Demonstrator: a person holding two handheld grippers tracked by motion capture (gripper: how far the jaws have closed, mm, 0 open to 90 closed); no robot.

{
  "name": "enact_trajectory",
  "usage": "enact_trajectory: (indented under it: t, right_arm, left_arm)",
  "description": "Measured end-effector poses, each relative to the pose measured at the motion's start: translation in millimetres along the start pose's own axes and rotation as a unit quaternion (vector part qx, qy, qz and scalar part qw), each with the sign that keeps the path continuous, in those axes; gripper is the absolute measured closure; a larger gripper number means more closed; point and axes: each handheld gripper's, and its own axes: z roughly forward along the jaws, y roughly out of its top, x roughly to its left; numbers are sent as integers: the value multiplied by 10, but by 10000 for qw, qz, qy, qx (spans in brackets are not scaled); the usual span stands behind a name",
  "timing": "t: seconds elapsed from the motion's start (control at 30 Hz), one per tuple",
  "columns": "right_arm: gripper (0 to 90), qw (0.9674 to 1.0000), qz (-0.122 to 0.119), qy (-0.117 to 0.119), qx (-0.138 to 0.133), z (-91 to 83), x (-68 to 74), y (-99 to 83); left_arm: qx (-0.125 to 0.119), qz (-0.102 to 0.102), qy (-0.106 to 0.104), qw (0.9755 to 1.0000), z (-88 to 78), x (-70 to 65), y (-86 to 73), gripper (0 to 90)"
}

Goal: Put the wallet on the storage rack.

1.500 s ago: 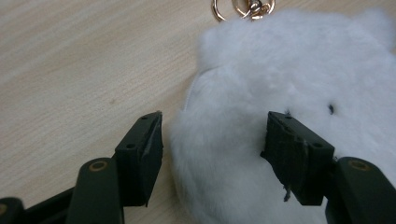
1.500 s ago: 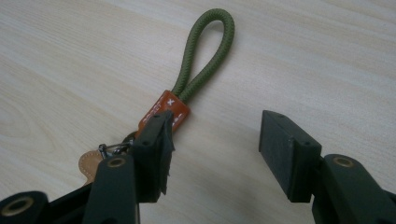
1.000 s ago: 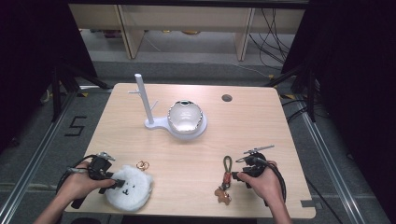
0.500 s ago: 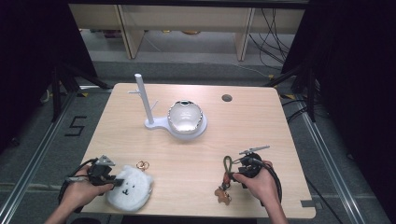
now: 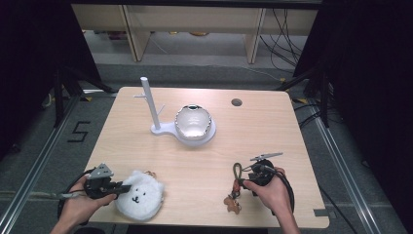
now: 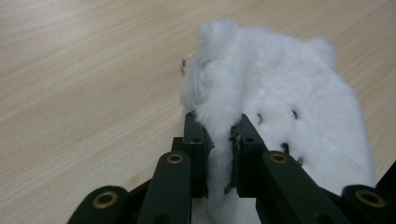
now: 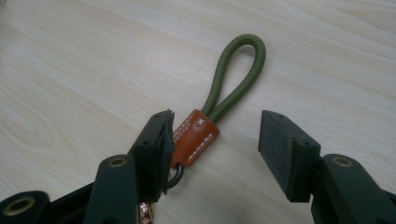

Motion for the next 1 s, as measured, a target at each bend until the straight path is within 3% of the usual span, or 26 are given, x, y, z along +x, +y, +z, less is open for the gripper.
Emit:
enact_trajectory:
  t: [0.07, 0.13, 0.2, 0.23, 0.27, 0.33, 0.4, 0.47, 0.53, 0.57, 0.6, 0.63, 0.7, 0.87, 0.9, 1.0]
  right_arm:
    - [460, 10000, -18, -25, -62, 9, -1, -2]
    - [459, 10000, -19, -5, -59, 16, 2, 0]
    - [459, 10000, -3, 10, -61, 14, 7, 1]
    - [459, 9999, -36, 28, -96, 7, 10, -1]
    - [459, 9999, -69, 21, -130, 2, 15, 0]
    - [459, 9998, -84, 70, -138, 3, 16, 4]
    - [458, 9998, -64, 58, -172, 0, 30, 10]
    - [457, 9998, -80, 93, -185, -6, 34, 12]
    - [455, 9992, -26, 110, -378, -12, 71, 15]
    - [454, 9995, -32, 144, -296, -22, 70, 26]
    - [453, 9991, -53, 275, -319, -30, 72, 31]
    - [453, 9991, -14, 220, -356, -36, 92, 35]
    - [452, 9991, 4, 186, -373, -38, 102, 42]
    - [447, 9981, -6, 384, -472, -62, 167, 96]
    - [445, 9979, -25, 418, -499, -59, 182, 109]
    - [442, 9970, -102, 485, -588, -54, 239, 150]
  left_arm:
    - [-171, 17, 43, 9998, -27, -25, -2, 786]
    - [-492, -17, 12, 9988, -66, -84, 5, 786]
    - [-538, 67, 53, 9985, -88, -88, 10, 786]
    - [-629, 9, 54, 9980, -103, -112, 22, 787]
    - [-817, 31, 41, 9966, -127, -138, 45, 787]
    - [-894, 32, 60, 9960, -140, -153, 58, 788]
    - [-1118, 94, 65, 9937, -161, -187, 104, 788]
    - [-1155, 107, 47, 9932, -166, -195, 123, 787]
    - [-1268, 144, -70, 9918, -159, -220, 190, 787]
    - [-1268, 144, -70, 9918, -159, -220, 190, 786]
    - [-1386, 135, -133, 9902, -142, -242, 237, 786]
    - [-1449, 158, -152, 9892, -132, -255, 261, 787]
    - [-1488, 192, -179, 9885, -121, -270, 286, 786]
    - [-1606, 363, -168, 9862, -71, -355, 418, 787]
    - [-1716, 390, -219, 9841, -43, -387, 472, 787]
    - [-1782, 448, -267, 9826, -4, -437, 550, 787]
